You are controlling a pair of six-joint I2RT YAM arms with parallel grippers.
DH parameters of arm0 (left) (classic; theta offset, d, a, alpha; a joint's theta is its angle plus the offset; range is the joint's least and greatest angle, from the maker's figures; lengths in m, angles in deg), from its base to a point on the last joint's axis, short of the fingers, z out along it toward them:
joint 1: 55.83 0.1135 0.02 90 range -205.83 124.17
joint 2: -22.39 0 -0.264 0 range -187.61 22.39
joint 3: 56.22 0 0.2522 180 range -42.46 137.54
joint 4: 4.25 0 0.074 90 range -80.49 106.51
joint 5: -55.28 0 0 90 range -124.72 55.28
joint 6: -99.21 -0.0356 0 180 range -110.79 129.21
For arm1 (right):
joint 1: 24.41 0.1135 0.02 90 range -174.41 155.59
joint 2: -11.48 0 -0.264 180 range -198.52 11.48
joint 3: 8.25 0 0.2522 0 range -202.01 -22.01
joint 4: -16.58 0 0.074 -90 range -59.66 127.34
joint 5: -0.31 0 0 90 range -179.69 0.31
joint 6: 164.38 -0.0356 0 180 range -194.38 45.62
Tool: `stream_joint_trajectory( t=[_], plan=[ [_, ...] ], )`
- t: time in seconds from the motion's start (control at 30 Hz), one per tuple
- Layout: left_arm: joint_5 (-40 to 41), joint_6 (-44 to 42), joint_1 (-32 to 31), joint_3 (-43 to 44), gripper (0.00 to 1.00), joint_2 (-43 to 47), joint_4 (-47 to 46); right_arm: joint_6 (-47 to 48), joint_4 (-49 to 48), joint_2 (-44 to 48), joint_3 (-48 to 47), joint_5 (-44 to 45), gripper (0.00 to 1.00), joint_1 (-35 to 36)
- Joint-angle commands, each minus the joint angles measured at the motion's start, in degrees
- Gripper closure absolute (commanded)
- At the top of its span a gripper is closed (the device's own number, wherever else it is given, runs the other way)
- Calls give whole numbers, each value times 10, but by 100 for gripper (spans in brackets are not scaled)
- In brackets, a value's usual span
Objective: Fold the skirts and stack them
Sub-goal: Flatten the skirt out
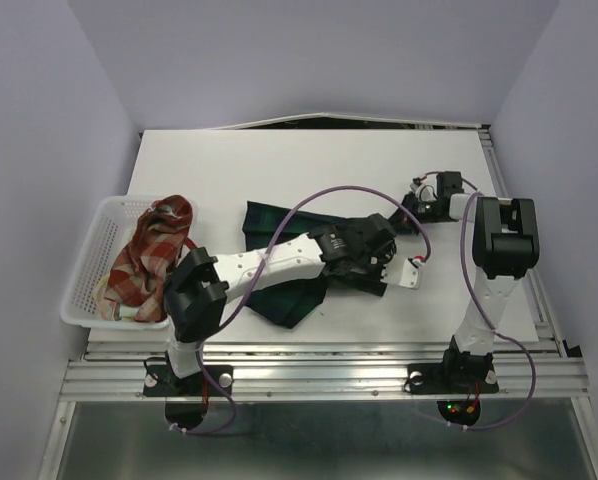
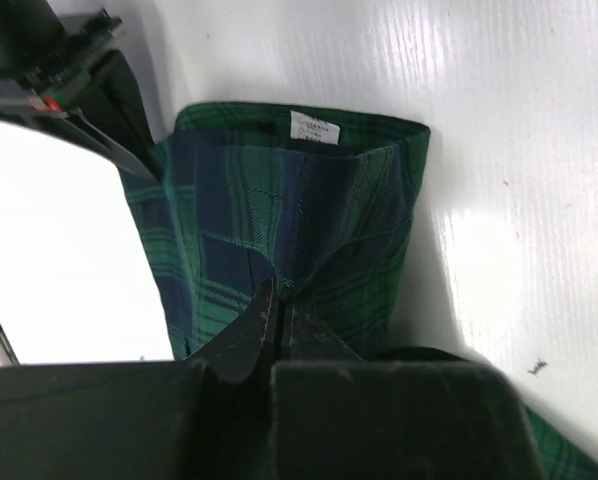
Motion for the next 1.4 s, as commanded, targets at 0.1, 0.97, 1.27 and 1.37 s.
stream_joint_trajectory(
  t=[0.1, 0.97, 1.27, 1.37],
  plan=[
    [10, 85, 33, -24, 100, 198, 6, -70, -15, 115, -57, 59, 99, -56],
    [-69, 296, 340, -194, 100, 346, -326, -329, -134, 200, -191, 206, 99, -138],
    [-105, 241, 447, 102, 100, 103, -385, -368, -228, -25, -470, 220, 99, -68],
    [-114, 215, 466, 223, 100, 51, -380, -358, -238, -45, -546, 231, 99, -63]
  ],
)
